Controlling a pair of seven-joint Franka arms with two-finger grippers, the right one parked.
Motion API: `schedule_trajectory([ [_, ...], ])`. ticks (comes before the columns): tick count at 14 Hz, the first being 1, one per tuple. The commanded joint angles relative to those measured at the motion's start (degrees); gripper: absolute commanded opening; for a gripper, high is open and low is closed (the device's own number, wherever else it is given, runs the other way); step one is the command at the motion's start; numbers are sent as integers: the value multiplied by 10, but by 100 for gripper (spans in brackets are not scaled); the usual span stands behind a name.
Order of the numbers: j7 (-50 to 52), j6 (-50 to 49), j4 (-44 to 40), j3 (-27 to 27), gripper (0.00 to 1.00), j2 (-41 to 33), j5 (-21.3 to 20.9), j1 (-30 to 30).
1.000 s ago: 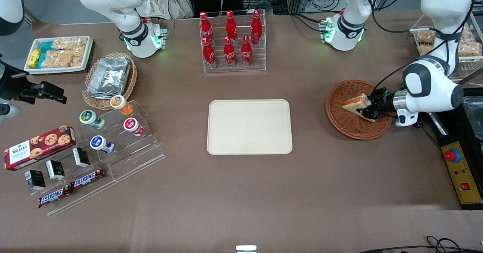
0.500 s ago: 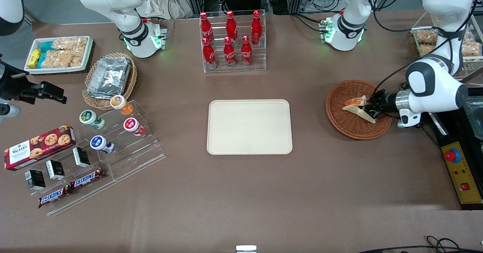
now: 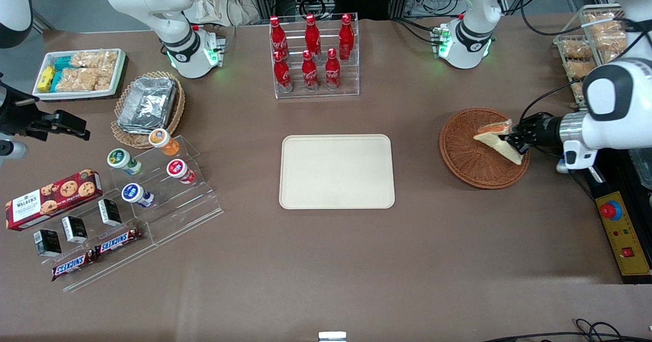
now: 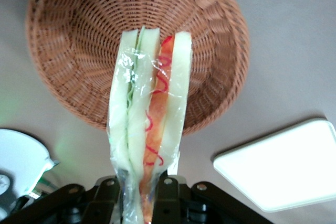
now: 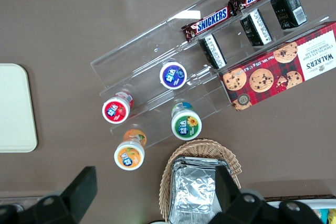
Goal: Place sandwich from basket to tray
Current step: 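Lift the sandwich out of the basket with the left gripper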
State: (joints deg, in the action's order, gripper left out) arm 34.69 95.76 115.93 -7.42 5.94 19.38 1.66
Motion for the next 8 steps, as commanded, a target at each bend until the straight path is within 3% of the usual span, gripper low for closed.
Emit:
schedule_trajectory([
  [1,6,-78,-91,5,22,2,-37,-4],
  [4,-4,-132,-165,35,22,4,-76,-8],
  [8,-13,-140,-206,115,22,8,-79,-9],
])
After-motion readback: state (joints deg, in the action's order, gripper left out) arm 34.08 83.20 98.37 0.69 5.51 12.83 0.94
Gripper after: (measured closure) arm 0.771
